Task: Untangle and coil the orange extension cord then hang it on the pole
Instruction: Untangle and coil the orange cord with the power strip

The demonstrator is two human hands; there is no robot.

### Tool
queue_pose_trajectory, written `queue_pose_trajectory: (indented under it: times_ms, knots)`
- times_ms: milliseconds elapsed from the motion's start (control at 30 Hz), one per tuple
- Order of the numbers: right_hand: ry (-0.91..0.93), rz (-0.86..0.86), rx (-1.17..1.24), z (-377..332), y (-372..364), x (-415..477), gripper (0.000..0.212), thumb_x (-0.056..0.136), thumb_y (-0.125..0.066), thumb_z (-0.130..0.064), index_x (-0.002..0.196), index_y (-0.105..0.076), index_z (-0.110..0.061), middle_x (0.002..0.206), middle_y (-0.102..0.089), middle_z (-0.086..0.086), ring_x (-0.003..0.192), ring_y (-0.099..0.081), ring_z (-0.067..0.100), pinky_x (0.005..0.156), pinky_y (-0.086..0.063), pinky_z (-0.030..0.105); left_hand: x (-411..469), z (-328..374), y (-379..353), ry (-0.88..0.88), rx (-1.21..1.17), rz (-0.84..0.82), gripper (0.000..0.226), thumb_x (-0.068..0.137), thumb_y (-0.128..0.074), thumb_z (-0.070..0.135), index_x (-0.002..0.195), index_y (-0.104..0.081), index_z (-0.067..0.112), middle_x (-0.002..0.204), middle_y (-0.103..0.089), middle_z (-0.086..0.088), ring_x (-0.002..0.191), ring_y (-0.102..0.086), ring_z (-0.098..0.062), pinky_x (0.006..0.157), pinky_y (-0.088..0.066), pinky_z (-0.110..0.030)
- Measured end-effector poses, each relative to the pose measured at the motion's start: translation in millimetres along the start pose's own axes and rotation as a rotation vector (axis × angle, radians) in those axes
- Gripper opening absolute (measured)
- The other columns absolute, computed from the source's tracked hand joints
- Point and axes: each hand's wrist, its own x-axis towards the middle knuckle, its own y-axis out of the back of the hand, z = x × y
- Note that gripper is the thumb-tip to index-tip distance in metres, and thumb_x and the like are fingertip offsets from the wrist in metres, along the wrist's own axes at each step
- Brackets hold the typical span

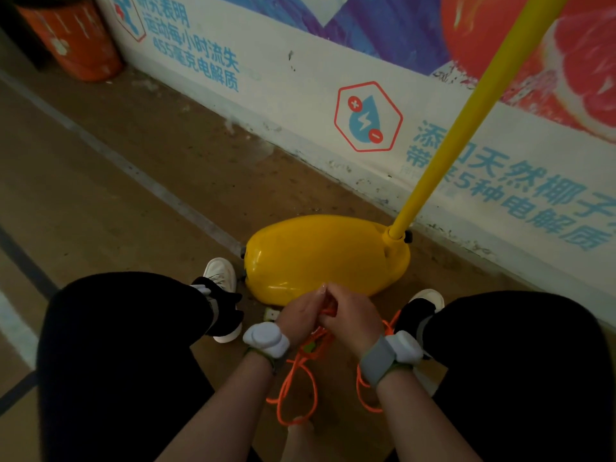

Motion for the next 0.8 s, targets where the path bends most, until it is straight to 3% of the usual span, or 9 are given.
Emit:
queue_pose_trajectory:
  times_ms: [100,167,267,367,467,567,667,733,800]
  knots:
    - [0.067,0.003,-0.187,6,5,4,0.03,0.08,-0.064,-0.031,0.108,-0.056,-0.027,0.102,-0.06,-0.002,0.108,-0.049,0.023,0.08,-0.033,0.033,-1,-1,4,0.031,0.035,-0.098,0.036,0.099,-0.035,0.043,0.081,-0.06,0.023,0.073,-0.058,-0.001,0.064,-0.053,-0.005,0.068,-0.041,-0.031]
    - [0.018,-0.002,-0.202,15,7,7,0.03,0.08,-0.064,-0.036,0.109,-0.057,-0.031,0.104,-0.055,-0.005,0.109,-0.044,0.02,0.079,-0.029,0.032,2,-3,14,0.057,0.045,-0.147,0.031,0.093,-0.049,0.047,0.076,-0.057,0.022,0.061,-0.05,0.006,0.049,-0.044,0.002,0.058,-0.036,-0.027]
    - [-0.131,-0.067,-0.103,28,5,8,0.04,0.079,-0.069,-0.042,0.116,-0.055,-0.037,0.112,-0.046,-0.001,0.11,-0.041,0.021,0.087,-0.036,0.034,2,-7,20,0.062,0.071,-0.224,0.026,0.092,-0.054,0.043,0.087,-0.061,0.019,0.066,-0.057,0.007,0.055,-0.05,-0.001,0.059,-0.039,-0.023]
    - [-0.192,-0.113,0.123,36,0,7,0.041,0.084,-0.065,-0.011,0.122,-0.058,-0.023,0.115,-0.054,0.01,0.11,-0.053,0.028,0.089,-0.044,0.029,3,-9,20,0.099,0.14,-0.183,0.037,0.095,-0.049,0.045,0.093,-0.064,0.011,0.069,-0.058,0.0,0.06,-0.051,-0.011,0.063,-0.04,-0.027]
    - [-0.235,-0.016,0.181,41,-1,7,0.026,0.086,-0.058,0.001,0.109,-0.067,-0.007,0.103,-0.069,0.014,0.099,-0.064,0.027,0.076,-0.041,0.021,4,-11,29,0.163,0.123,-0.11,0.039,0.096,-0.047,0.044,0.072,-0.058,0.016,0.058,-0.048,0.001,0.052,-0.044,-0.012,0.056,-0.037,-0.026]
    - [-0.322,0.091,0.241,41,-1,6,0.025,0.085,-0.057,0.003,0.106,-0.07,-0.004,0.099,-0.072,0.015,0.097,-0.065,0.026,0.072,-0.037,0.016,5,-7,39,0.199,0.045,-0.143,0.046,0.096,-0.043,0.046,0.062,-0.049,0.016,0.055,-0.043,0.0,0.048,-0.037,-0.011,0.05,-0.033,-0.024]
    - [-0.465,0.22,0.282,54,-9,9,0.028,0.084,-0.056,0.004,0.108,-0.07,-0.001,0.106,-0.07,0.018,0.101,-0.065,0.031,0.089,-0.044,0.027,2,-5,44,0.251,0.03,-0.237,0.043,0.096,-0.043,0.047,0.076,-0.053,0.01,0.057,-0.042,0.001,0.048,-0.036,-0.009,0.046,-0.033,-0.018]
    - [-0.583,0.265,0.299,62,-9,9,0.029,0.087,-0.05,0.004,0.11,-0.068,0.0,0.11,-0.068,0.02,0.099,-0.065,0.032,0.091,-0.049,0.037,-3,0,49,0.28,-0.109,-0.256,0.039,0.097,-0.045,0.043,0.077,-0.055,0.011,0.056,-0.044,0.002,0.047,-0.038,-0.007,0.046,-0.033,-0.018]
    - [-0.666,0.243,0.335,66,-6,7,0.025,0.091,-0.044,0.005,0.101,-0.066,-0.001,0.101,-0.067,0.012,0.08,-0.068,0.007,0.073,-0.053,0.021,-5,6,58,0.29,-0.47,-0.244,0.036,0.1,-0.04,0.033,0.072,-0.049,0.012,0.046,-0.036,0.006,0.038,-0.031,-0.004,0.039,-0.026,-0.015]
